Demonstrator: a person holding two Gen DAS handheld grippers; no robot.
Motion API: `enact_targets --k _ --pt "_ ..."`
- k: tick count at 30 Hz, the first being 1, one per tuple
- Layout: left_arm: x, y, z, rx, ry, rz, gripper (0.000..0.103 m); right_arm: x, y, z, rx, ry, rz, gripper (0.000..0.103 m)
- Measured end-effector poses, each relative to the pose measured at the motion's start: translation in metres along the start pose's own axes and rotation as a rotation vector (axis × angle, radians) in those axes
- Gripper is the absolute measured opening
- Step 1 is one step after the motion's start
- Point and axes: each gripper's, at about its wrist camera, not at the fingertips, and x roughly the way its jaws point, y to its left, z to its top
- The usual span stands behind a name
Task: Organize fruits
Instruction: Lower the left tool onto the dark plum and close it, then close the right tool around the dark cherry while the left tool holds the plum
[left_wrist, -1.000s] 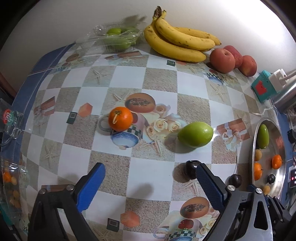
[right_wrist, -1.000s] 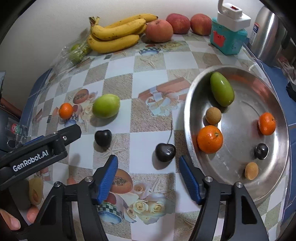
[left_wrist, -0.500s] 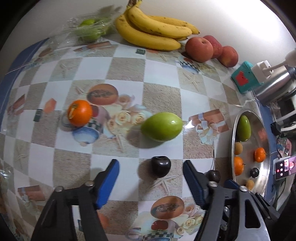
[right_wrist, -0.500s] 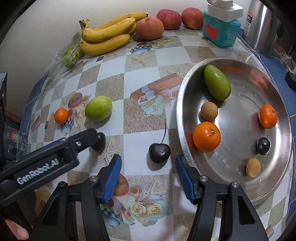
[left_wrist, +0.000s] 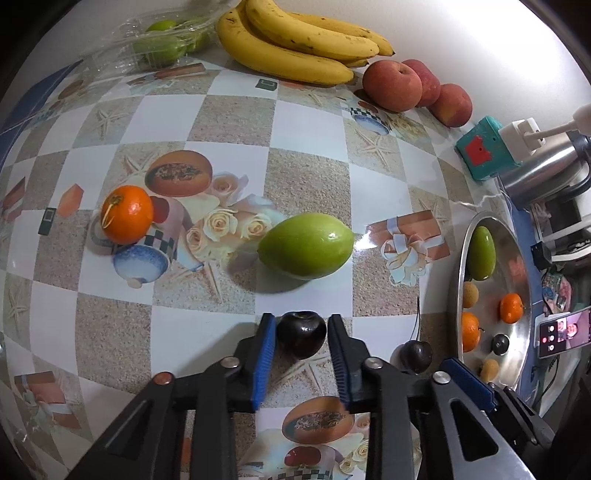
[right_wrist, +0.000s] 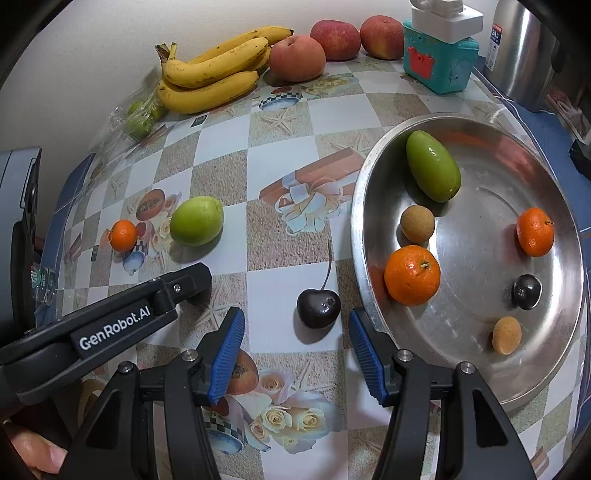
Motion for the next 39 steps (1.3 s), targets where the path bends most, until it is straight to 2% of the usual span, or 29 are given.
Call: enact_targets --k 11,13,22,29,36,39 --pt "-0.015 0.004 0.004 -0.01 -0.053 0.016 0.029 0.003 0.005 0.002 -0.013 -0.009 -0.038 0.06" --pt "-0.017 0.005 0.005 -0.017 -0.062 0.018 0.029 0.004 0.007 0.003 -0.022 -0.009 -0.053 0.053" --pt "-0.029 0.009 0.004 -0.028 -0.089 0.021 0.029 0.01 0.016 0.003 -0.067 -0.009 -0.114 0.047" --pt "-0.036 0.009 0.004 -0.029 -0.107 0.032 0.029 0.01 0.019 0.003 -0.106 -0.027 -0.181 0.031" --pt "-0.037 0.011 0.004 -0.041 -0.109 0.035 0.029 0.008 0.018 0.004 -0.108 -0.04 -0.18 0.023" --pt "-0.037 0.012 0.004 -0.045 -0.11 0.034 0.029 0.006 0.018 0.003 -0.105 -0.043 -0.167 0.023"
